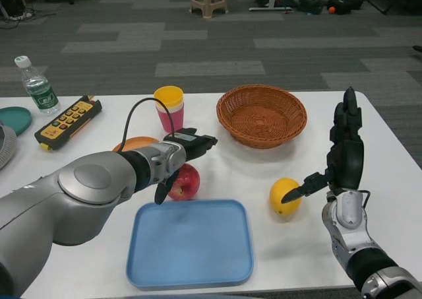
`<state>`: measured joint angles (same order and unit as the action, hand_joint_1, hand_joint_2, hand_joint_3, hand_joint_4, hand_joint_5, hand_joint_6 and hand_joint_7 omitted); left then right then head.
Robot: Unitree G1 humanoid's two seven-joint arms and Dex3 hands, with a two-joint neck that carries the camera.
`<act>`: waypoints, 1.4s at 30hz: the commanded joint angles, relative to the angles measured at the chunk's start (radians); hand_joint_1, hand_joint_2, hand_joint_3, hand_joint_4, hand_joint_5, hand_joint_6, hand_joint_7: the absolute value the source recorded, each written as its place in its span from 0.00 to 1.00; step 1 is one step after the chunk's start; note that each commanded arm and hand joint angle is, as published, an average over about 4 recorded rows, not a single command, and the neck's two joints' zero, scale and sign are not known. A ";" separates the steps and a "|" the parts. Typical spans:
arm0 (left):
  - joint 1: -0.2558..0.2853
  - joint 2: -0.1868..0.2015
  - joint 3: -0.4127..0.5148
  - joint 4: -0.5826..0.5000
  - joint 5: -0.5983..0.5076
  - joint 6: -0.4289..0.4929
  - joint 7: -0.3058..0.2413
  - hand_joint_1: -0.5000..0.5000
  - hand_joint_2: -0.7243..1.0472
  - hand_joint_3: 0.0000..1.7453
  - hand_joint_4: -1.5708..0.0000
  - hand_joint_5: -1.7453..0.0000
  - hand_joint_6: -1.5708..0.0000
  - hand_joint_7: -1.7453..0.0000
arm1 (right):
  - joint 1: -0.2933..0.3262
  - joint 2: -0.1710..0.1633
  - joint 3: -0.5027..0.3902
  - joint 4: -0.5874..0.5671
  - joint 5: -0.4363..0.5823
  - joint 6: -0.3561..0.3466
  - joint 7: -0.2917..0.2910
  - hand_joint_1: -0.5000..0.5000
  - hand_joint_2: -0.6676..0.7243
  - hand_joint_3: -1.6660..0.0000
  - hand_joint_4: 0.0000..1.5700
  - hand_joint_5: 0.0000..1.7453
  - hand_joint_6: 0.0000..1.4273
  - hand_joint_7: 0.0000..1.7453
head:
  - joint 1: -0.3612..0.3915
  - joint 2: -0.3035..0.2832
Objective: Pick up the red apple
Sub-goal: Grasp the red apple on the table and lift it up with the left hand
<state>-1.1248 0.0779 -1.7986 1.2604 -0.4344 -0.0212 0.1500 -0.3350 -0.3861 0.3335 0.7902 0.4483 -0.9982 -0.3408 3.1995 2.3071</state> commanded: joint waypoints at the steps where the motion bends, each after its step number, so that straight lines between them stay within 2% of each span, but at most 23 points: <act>1: 0.033 0.002 -0.012 0.027 -0.040 -0.013 0.002 0.00 0.20 0.05 0.94 1.00 0.85 0.92 | 0.017 -0.012 -0.002 0.003 0.005 -0.002 -0.003 0.67 0.95 1.00 0.00 0.00 0.00 0.00 | 0.004 0.000; 7: 0.044 0.002 -0.034 0.034 -0.060 -0.024 0.002 0.00 0.20 0.05 0.90 1.00 0.81 0.92 | 0.016 -0.014 0.006 0.004 0.006 0.000 -0.003 0.67 0.95 1.00 0.00 0.00 0.00 0.00 | 0.008 0.002; 14: 0.061 -0.004 -0.096 0.048 -0.142 -0.026 0.005 0.00 0.20 0.05 0.88 1.00 0.78 0.92 | 0.016 -0.017 0.007 0.005 0.006 0.000 -0.003 0.67 0.95 1.00 0.00 0.00 0.00 0.00 | 0.013 -0.003; 20: 0.064 -0.007 -0.126 0.064 -0.185 -0.026 0.005 0.00 0.23 0.05 0.85 1.00 0.77 0.92 | 0.016 -0.017 0.009 0.007 0.006 0.000 -0.003 0.67 0.95 1.00 0.00 0.00 0.00 0.00 | 0.012 -0.009; 25: 0.068 -0.009 -0.143 0.070 -0.216 -0.025 0.005 0.00 0.30 0.05 0.83 1.00 0.75 0.92 | 0.016 -0.017 0.010 0.007 0.006 0.000 -0.003 0.67 0.95 1.00 0.00 0.00 0.00 0.00 | 0.012 -0.012; 32: 0.070 -0.009 -0.145 0.072 -0.237 -0.025 0.003 0.00 0.30 0.05 0.81 1.00 0.73 0.92 | 0.016 -0.017 0.010 0.007 0.006 0.000 -0.003 0.67 0.95 1.00 0.00 0.00 0.00 0.00 | 0.012 -0.013; 38: 0.072 -0.009 -0.145 0.074 -0.247 -0.025 0.001 0.00 0.35 0.05 0.79 1.00 0.73 0.92 | 0.016 -0.017 0.010 0.007 0.006 0.000 -0.003 0.67 0.95 1.00 0.00 0.00 0.00 0.00 | 0.011 -0.014; 42: 0.075 -0.008 -0.145 0.078 -0.268 -0.025 -0.003 0.00 0.46 0.05 0.76 1.00 0.72 0.92 | 0.016 -0.019 0.010 0.007 0.007 0.000 -0.003 0.67 0.95 1.00 0.00 0.00 0.00 0.00 | 0.007 -0.014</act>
<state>-1.0662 0.0726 -1.9398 1.3286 -0.6916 -0.0482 0.1511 -0.3267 -0.3971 0.3441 0.7902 0.4504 -0.9982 -0.3408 3.2077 2.2929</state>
